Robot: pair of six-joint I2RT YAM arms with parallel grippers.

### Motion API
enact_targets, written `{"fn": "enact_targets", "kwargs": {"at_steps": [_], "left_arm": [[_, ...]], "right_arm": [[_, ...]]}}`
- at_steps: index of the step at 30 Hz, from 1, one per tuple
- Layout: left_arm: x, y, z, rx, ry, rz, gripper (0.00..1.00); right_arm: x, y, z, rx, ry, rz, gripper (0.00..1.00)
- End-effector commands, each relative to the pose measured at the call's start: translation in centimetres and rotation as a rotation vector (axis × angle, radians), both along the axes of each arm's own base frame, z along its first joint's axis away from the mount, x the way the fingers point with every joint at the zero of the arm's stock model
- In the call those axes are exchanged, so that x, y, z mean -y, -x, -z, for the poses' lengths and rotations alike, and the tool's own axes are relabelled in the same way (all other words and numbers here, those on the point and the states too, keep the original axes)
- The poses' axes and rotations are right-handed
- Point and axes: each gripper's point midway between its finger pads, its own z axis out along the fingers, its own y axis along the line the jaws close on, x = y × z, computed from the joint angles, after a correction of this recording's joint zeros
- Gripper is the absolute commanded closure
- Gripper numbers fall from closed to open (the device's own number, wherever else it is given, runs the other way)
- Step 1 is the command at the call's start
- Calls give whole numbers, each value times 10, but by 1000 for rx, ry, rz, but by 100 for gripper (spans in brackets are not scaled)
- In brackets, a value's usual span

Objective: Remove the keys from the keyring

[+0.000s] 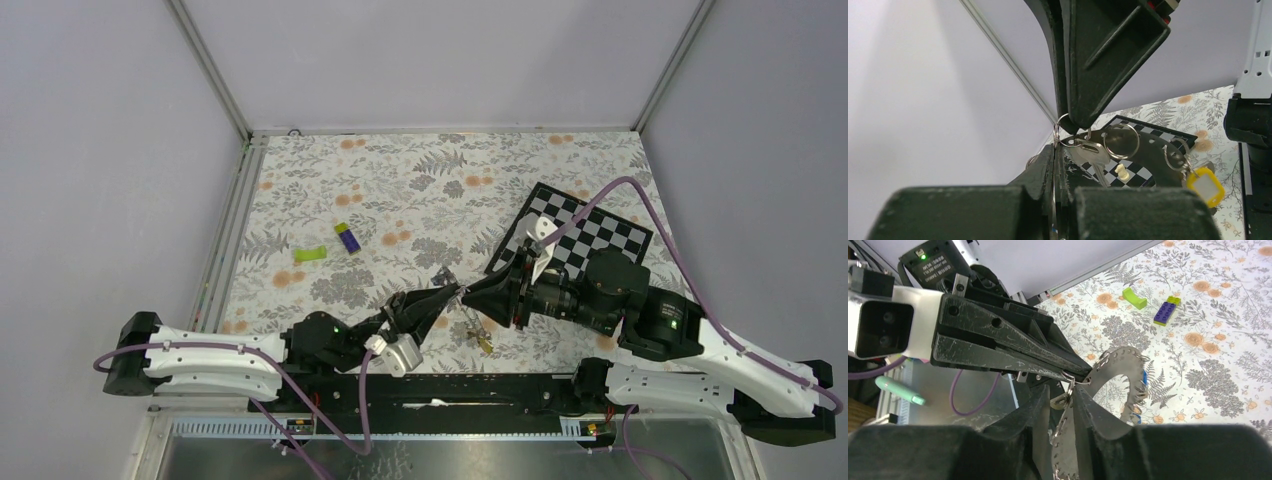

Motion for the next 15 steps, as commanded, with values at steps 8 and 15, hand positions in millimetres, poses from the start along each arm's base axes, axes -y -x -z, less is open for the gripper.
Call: {"fn": "enact_targets", "kwargs": {"at_steps": [8,15], "left_arm": [[-11,-9,-46,6,138,-57,100],[-12,-10,-48,2,148,-65,100]], "right_arm": [[-2,0,-17,-12,-77,12,81],[-2,2,-11,-18,-51,1,76]]}}
